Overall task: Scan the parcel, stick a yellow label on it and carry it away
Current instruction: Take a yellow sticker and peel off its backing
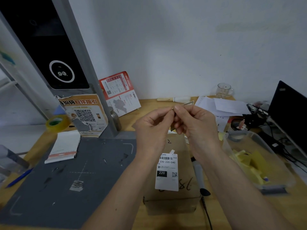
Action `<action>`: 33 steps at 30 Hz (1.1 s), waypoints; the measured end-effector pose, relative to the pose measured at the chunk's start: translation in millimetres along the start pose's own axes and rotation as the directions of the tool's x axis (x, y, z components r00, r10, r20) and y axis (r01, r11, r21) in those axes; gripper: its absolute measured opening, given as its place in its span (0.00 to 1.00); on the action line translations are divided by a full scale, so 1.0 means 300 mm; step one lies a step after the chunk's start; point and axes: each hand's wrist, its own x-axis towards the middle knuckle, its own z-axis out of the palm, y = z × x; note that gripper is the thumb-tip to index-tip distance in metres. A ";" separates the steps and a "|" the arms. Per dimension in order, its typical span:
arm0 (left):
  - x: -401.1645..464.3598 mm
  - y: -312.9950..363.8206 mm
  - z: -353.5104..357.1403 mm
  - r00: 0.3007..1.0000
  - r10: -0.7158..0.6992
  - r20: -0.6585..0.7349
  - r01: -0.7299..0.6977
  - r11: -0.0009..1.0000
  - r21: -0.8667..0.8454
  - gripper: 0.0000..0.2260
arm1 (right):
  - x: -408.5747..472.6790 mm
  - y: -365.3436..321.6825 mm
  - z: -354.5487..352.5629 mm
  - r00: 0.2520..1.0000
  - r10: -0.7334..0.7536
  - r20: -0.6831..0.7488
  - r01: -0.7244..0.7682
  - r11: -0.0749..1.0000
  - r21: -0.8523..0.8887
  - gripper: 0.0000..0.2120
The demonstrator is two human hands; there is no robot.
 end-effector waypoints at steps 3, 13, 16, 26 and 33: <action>-0.001 0.000 0.002 1.000 -0.008 -0.002 0.008 1.000 0.000 0.09 | -0.002 0.000 -0.001 1.000 -0.012 -0.004 0.012 1.000 -0.015 0.07; 0.002 -0.005 0.000 0.999 -0.042 -0.021 0.042 0.999 -0.023 0.08 | -0.001 0.008 0.003 0.998 -0.059 -0.006 0.059 0.997 -0.042 0.07; 0.005 -0.008 -0.001 0.998 -0.051 -0.022 0.051 0.998 -0.028 0.09 | -0.002 0.006 0.002 0.998 -0.064 -0.002 0.064 0.997 -0.040 0.07; 0.014 -0.010 -0.012 0.992 -0.125 -0.021 0.123 0.990 -0.076 0.09 | -0.001 -0.001 0.007 0.998 -0.063 0.028 0.065 0.991 -0.114 0.07; 0.018 -0.012 -0.022 0.982 -0.182 -0.055 0.172 0.974 -0.148 0.10 | -0.005 0.007 0.017 0.998 -0.047 0.040 0.052 0.991 -0.126 0.06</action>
